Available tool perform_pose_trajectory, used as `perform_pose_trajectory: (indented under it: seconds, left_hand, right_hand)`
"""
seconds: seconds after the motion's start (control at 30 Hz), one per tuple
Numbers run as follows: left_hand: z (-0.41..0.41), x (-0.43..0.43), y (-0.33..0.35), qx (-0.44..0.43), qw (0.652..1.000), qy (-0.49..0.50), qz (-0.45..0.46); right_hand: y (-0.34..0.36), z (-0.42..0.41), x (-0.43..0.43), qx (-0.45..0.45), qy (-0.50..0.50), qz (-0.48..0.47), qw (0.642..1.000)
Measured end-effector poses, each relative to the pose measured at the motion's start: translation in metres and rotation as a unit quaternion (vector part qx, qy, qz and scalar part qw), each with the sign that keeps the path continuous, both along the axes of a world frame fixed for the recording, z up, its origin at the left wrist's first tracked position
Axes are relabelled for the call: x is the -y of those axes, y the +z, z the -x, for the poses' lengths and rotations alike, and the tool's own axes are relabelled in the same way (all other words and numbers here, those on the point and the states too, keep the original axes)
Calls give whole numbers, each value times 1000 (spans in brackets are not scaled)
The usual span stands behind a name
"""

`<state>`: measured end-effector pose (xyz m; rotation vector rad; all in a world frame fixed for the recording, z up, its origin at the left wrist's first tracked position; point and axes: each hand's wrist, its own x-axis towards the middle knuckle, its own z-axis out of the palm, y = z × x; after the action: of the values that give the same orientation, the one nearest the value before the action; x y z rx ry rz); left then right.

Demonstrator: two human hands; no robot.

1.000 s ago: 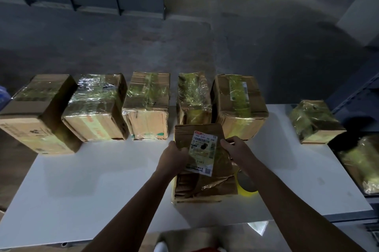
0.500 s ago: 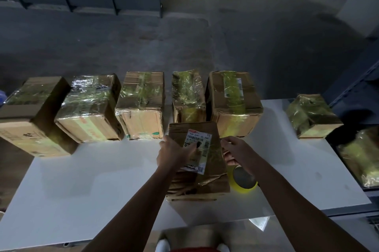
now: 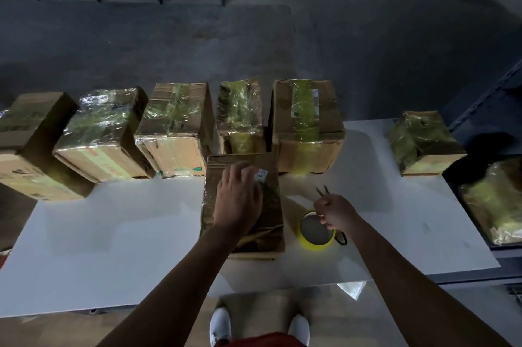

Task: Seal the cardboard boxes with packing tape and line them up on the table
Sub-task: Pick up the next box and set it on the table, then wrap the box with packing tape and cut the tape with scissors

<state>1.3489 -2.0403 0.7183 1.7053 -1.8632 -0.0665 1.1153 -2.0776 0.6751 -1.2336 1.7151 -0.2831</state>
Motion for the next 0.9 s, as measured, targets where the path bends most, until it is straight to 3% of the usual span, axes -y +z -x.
perform_pose_trajectory:
  seconds: [0.1,0.4,0.47,0.57,0.73,0.9]
  left_hand:
    - [26,-6,1,-2,998,-56,-1]
    - [44,-11,9,-31,999,-20,-30]
    - [41,-11,11,-55,998,-2,-40]
    - [38,-9,12,-96,995,25,-22]
    - [32,-7,24,-217,975,56,-9]
    - [21,11,43,-369,913,107,-136]
  right_hand:
    - [-20,19,-3,-131,52,69,988]
    - [-49,27,-1,-260,157,49,951]
    - [-46,28,2,-232,159,87,956]
    - [-32,33,7,-118,127,185,967]
    - [14,34,19,-4,66,303,951]
    - [51,13,28,24,76,401,913]
